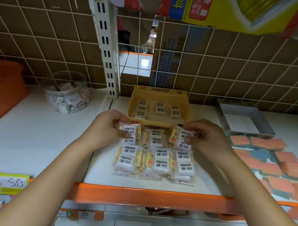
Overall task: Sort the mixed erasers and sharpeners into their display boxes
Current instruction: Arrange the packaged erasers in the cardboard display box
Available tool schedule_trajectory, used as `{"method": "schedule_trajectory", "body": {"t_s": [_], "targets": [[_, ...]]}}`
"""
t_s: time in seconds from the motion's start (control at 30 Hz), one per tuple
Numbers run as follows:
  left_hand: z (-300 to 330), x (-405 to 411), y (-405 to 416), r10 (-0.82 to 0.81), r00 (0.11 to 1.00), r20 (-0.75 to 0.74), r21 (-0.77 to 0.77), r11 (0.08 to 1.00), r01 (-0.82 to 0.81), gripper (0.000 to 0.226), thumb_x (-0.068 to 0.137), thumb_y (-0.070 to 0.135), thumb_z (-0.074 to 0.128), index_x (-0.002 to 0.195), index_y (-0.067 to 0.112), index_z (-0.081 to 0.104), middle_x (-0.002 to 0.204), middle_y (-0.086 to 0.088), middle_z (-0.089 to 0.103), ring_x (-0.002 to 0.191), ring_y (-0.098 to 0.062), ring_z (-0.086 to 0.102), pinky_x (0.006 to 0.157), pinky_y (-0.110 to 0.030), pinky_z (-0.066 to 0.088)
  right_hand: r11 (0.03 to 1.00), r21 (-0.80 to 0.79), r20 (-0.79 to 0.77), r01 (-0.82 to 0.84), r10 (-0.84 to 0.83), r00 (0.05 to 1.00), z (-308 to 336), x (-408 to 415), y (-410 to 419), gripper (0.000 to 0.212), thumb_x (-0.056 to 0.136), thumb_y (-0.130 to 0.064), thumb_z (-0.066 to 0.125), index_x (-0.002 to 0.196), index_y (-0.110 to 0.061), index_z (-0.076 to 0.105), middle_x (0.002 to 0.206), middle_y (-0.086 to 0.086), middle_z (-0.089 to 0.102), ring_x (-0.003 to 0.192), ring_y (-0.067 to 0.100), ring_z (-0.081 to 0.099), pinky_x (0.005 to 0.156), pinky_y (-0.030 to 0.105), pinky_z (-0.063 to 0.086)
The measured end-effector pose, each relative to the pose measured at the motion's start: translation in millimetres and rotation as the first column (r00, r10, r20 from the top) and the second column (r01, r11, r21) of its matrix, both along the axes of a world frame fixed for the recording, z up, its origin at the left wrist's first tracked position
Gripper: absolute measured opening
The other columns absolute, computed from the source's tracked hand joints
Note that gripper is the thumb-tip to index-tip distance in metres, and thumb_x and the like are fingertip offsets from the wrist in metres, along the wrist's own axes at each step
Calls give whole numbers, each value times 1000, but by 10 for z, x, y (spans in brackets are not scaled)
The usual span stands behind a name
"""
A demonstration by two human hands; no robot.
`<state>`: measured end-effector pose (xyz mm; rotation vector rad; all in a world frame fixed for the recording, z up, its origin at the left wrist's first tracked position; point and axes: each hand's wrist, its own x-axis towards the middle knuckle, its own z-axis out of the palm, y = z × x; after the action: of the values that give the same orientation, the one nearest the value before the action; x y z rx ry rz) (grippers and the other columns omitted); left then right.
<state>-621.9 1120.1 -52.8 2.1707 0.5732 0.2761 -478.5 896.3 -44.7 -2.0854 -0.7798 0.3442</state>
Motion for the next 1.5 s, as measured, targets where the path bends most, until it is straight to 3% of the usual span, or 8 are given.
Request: {"method": "schedule_trajectory", "body": {"t_s": [0.33, 0.47, 0.57, 0.67, 0.97, 1.2, 1.37, 1.5], "targets": [[488, 415, 0, -12, 970, 243, -32, 999, 20, 34, 65, 1, 78, 79, 26, 59, 84, 7, 63, 87, -18, 62, 78, -34, 52, 997, 79, 75, 1, -7, 997, 353, 242, 258, 32, 79, -6, 67, 105, -24, 61, 95, -15, 58, 89, 2, 56, 76, 16, 48], [408, 795, -78, -121, 990, 78, 117, 987, 111, 29, 74, 6, 72, 102, 13, 67, 98, 1, 64, 95, -14, 59, 83, -24, 46, 993, -104, 139, -63, 77, 987, 361, 375, 446, 34, 82, -7, 64, 115, -14, 59, 105, -4, 58, 94, 8, 54, 70, 11, 39], [274, 974, -91, -177, 982, -71, 206, 960, 188, 28, 76, 7, 71, 104, 11, 67, 102, 2, 62, 87, -8, 56, 64, -7, 39, 965, -248, 127, -81, 115, 985, 257, 460, 527, 36, 83, -4, 62, 117, -14, 58, 113, 1, 59, 97, 12, 55, 74, 19, 42], [114, 1071, -66, -210, 962, -177, 263, 931, 251, 22, 80, 10, 68, 102, 13, 68, 106, -1, 63, 78, -2, 52, 52, -11, 39, 930, -357, 173, -83, 153, 973, 150, 518, 593, 32, 83, -5, 63, 113, -15, 60, 115, 5, 60, 93, 12, 56, 70, 19, 44], [-37, 1154, -28, -249, 938, -242, 310, 896, 318, 36, 82, 16, 67, 117, 14, 61, 119, -3, 59, 106, -14, 53, 80, -18, 37, 812, -582, 295, -40, 257, 920, 122, 504, 682, 27, 85, -13, 62, 111, -14, 63, 114, 6, 61, 107, 23, 55, 103, 41, 36], [-85, 1169, -25, -232, 939, -254, 337, 889, 311, 20, 84, 10, 61, 103, 11, 68, 107, -3, 63, 94, -12, 56, 71, -12, 37, 803, -596, 341, 8, 244, 908, 44, 532, 711, 22, 86, -11, 58, 106, -13, 65, 111, 7, 58, 96, 21, 56, 80, 25, 40], [-45, 1157, -55, -240, 925, -295, 362, 868, 340, 26, 87, 10, 58, 112, 13, 64, 115, -3, 61, 96, -9, 52, 76, -16, 36, 826, -564, 350, 1, 239, 906, 61, 531, 713, 30, 85, -9, 59, 113, -16, 62, 118, 6, 58, 106, 22, 54, 95, 33, 41], [182, 975, -85, -251, 961, -115, 302, 913, 275, 33, 86, 20, 62, 118, 14, 60, 115, 2, 54, 100, -6, 44, 81, -21, 34, 925, -378, 426, -36, 208, 880, 164, 423, 539, 28, 87, -9, 57, 114, -13, 62, 116, 4, 59, 109, 19, 50, 89, 28, 37]]}}
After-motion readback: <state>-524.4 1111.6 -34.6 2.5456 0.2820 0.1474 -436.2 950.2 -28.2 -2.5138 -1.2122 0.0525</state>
